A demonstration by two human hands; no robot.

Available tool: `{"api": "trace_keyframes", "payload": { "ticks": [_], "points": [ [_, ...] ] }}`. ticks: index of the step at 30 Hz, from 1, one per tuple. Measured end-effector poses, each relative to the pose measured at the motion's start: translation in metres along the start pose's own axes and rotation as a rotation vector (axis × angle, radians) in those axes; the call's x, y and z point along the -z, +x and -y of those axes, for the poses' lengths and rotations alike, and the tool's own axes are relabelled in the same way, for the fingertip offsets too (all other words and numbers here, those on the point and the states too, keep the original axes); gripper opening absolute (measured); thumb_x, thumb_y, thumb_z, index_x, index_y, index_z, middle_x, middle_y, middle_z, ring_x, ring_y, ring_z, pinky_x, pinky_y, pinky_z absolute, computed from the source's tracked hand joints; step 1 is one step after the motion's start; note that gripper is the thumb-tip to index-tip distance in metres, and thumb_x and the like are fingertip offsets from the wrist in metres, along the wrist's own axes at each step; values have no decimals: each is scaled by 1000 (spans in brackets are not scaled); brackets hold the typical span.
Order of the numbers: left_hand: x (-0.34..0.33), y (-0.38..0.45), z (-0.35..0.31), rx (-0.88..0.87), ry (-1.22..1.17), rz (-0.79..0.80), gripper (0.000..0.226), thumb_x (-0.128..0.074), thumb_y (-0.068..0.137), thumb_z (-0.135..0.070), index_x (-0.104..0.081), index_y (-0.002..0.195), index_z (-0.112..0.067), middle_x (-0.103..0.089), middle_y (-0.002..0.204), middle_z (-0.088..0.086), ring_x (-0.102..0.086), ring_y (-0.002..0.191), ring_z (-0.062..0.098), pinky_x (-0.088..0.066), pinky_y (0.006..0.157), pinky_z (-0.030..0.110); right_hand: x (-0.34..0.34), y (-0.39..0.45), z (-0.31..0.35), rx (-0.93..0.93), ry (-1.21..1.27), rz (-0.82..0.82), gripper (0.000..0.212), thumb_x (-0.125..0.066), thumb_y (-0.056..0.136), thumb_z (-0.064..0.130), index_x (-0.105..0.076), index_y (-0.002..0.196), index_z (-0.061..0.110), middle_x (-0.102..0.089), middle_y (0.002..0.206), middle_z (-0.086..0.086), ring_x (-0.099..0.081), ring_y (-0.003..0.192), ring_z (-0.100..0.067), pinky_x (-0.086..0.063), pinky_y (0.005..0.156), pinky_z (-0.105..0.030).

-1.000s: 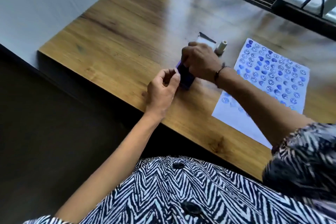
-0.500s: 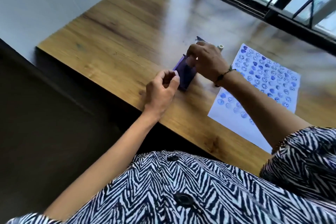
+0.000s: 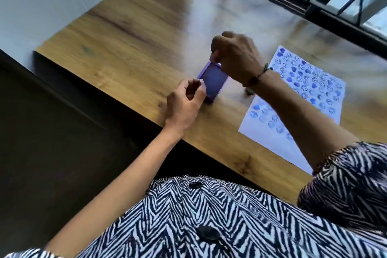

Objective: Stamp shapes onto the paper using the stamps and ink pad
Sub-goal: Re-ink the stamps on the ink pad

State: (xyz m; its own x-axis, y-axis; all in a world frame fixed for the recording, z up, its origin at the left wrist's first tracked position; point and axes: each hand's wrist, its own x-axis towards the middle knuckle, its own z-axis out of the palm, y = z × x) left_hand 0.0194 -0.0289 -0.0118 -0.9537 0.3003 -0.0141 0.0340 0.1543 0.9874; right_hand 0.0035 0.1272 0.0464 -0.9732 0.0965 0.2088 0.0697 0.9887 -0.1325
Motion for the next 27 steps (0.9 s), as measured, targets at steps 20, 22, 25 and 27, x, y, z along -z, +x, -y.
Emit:
{"api": "trace_keyframes", "payload": {
  "ticks": [20,22,25,27],
  "points": [
    [1,-2,-7,-19,42,-17,11,-61,85,-15,-65,92,-7,-66,81,5,-57,67,9,-44,64,12,-12,-37,-21,-106,-176,128,27,-39,96,32,-53,93,9,-64,91,-15,-64,79,-35,-32,53,-30],
    [0,-2,-7,-12,30,-20,11,-61,85,-16,-65,91,-8,-65,80,5,-57,67,11,-46,67,20,-16,-51,-18,-241,-74,378,20,-36,96,19,-49,81,16,-63,91,-6,-63,82,-24,-41,54,-27],
    [0,-2,-5,-18,39,-26,11,-61,85,-18,-65,90,-9,-66,80,5,-58,69,14,-47,69,27,-18,-37,-2,-175,-268,212,19,-34,95,16,-50,86,8,-67,95,-20,-63,83,-39,-36,58,-37],
    [0,-2,-6,-19,45,-32,11,-61,85,-17,-65,90,-9,-65,80,4,-58,69,13,-47,68,24,-6,-12,4,-228,-188,10,26,-36,93,23,-53,101,5,-66,97,-25,-61,87,-45,-37,63,-37]
  ]
}}
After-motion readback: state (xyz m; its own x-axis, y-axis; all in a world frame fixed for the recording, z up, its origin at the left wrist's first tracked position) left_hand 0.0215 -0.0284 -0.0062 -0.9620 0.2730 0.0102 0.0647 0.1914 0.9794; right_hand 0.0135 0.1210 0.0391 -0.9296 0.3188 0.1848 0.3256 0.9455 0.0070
